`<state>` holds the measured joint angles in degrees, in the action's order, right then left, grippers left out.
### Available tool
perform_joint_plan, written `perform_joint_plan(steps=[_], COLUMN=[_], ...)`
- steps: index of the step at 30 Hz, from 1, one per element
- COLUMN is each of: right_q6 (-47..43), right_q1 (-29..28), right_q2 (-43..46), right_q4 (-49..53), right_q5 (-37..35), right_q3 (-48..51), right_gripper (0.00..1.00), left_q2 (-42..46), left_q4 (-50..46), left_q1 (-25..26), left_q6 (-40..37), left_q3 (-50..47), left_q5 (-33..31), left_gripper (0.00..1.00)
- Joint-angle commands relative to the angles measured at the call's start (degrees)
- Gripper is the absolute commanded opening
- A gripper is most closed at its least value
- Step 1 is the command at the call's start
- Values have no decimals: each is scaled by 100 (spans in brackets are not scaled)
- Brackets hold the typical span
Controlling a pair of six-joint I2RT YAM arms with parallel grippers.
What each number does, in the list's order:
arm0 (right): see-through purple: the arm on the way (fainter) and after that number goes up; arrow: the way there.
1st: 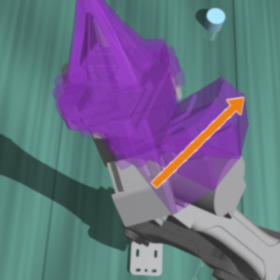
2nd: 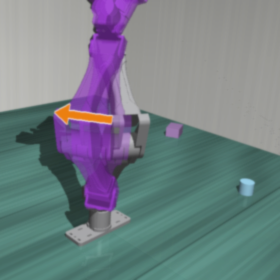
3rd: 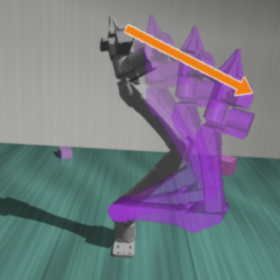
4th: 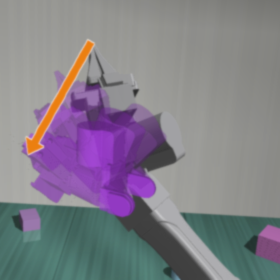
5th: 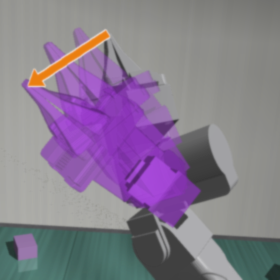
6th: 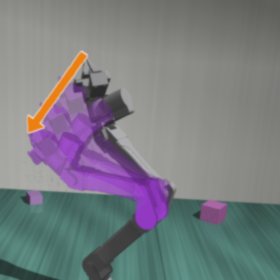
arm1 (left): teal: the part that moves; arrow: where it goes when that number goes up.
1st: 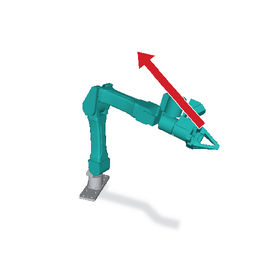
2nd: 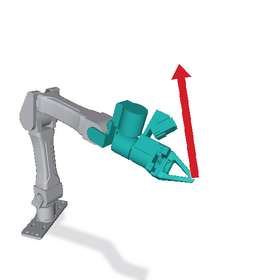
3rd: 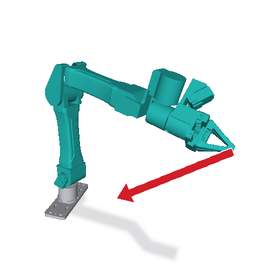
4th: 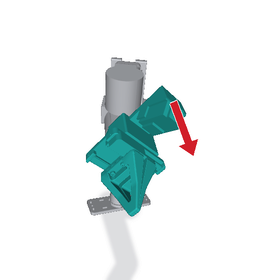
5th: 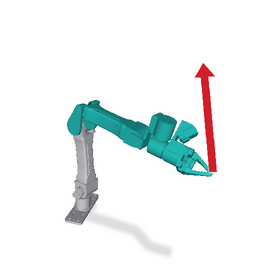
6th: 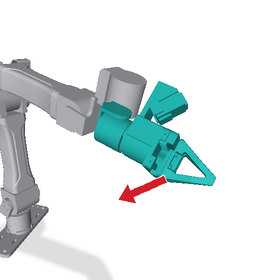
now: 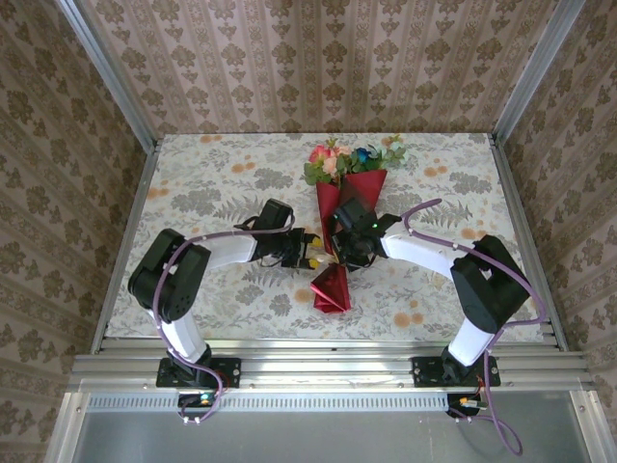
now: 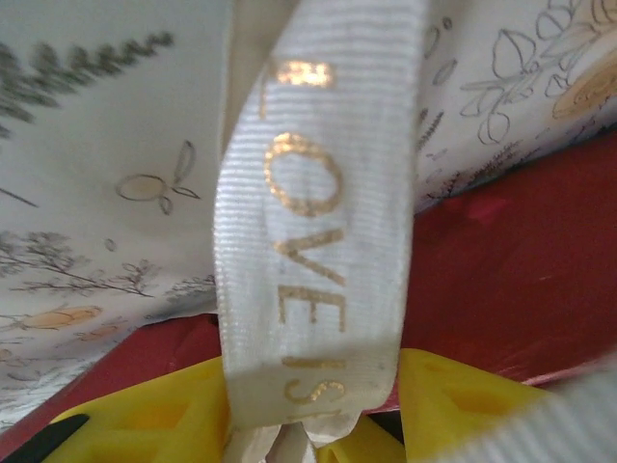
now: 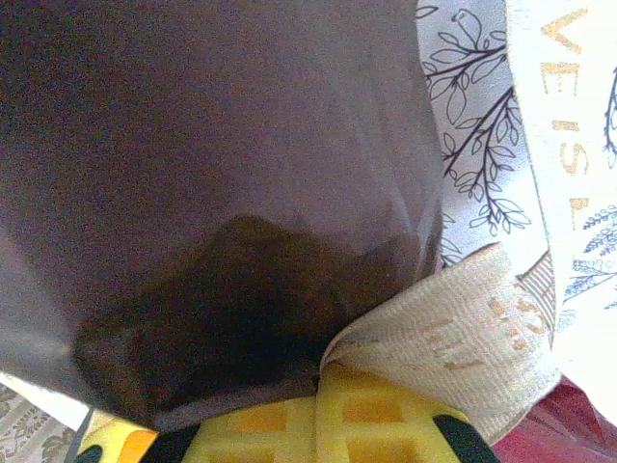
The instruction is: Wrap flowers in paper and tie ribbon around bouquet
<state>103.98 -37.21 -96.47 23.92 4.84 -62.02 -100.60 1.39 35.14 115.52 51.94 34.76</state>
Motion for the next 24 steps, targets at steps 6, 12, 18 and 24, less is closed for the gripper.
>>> perform_joint_plan(steps=[6,12,18,24], right_q6=[112,146,150,176], right_q1=[30,30,30,12], right_q2=[244,391,497,436], right_q4=[22,-20,-42,-50], right_q5=[-14,-62,-103,-45], right_q3=[84,153,120,217], right_gripper=[0,6,26,17], left_q2=[-145,-50,1,1], left_q4=[-49,-222,-326,-332], left_q1=[37,53,90,133], left_q6=[-148,-271,-348,-362], left_q3=[175,190,241,284], left_q5=[171,165,144,145], left_gripper=[35,14,13,13])
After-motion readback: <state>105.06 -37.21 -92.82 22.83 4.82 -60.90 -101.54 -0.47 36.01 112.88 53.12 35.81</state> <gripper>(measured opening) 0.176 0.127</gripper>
